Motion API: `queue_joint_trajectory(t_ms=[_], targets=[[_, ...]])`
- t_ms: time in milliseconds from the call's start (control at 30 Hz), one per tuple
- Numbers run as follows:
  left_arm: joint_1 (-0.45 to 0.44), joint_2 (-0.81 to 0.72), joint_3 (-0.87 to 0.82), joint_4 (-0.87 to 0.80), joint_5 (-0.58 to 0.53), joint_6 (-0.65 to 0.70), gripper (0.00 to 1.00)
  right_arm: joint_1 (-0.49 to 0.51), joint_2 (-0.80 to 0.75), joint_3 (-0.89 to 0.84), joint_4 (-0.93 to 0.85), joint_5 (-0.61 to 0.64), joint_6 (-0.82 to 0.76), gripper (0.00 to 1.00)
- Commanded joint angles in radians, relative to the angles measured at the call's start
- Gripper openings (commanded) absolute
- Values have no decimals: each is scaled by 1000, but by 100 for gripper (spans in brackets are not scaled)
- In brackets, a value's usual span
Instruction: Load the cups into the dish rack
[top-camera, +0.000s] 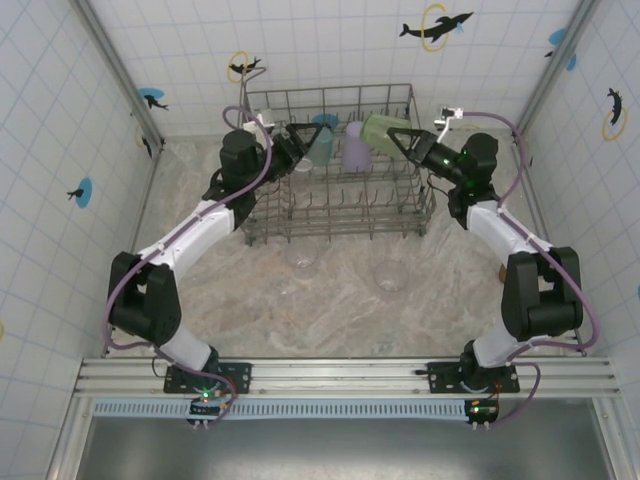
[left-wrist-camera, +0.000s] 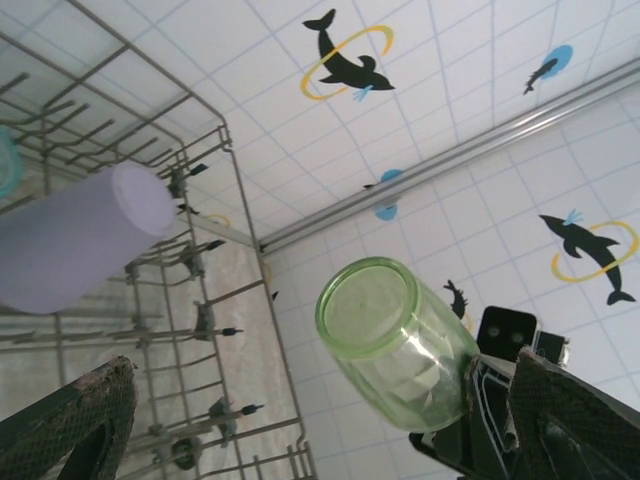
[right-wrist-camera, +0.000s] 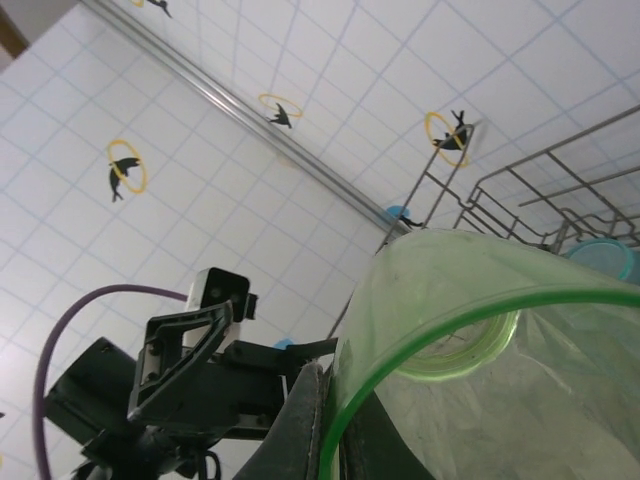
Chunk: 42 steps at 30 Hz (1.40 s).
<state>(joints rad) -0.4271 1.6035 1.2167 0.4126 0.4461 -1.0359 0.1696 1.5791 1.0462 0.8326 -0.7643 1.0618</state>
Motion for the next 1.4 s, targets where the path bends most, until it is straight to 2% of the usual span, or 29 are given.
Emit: queue_joint_trajectory(t_ms=[0,333,533,1367], targets=[[-37,42,62,100,37,-70,97,-4,-2,-35,219,-33,116,0],[-109,174,198,150,54,-113,98,-7,10,-86,421,-54,255,0],[-124,230,230,202,49,-163,98,-17,9,-119,517,-56,316,0],[-201,322,328,230,23,-207,98,-48,77,-143,711,-23,490,0]])
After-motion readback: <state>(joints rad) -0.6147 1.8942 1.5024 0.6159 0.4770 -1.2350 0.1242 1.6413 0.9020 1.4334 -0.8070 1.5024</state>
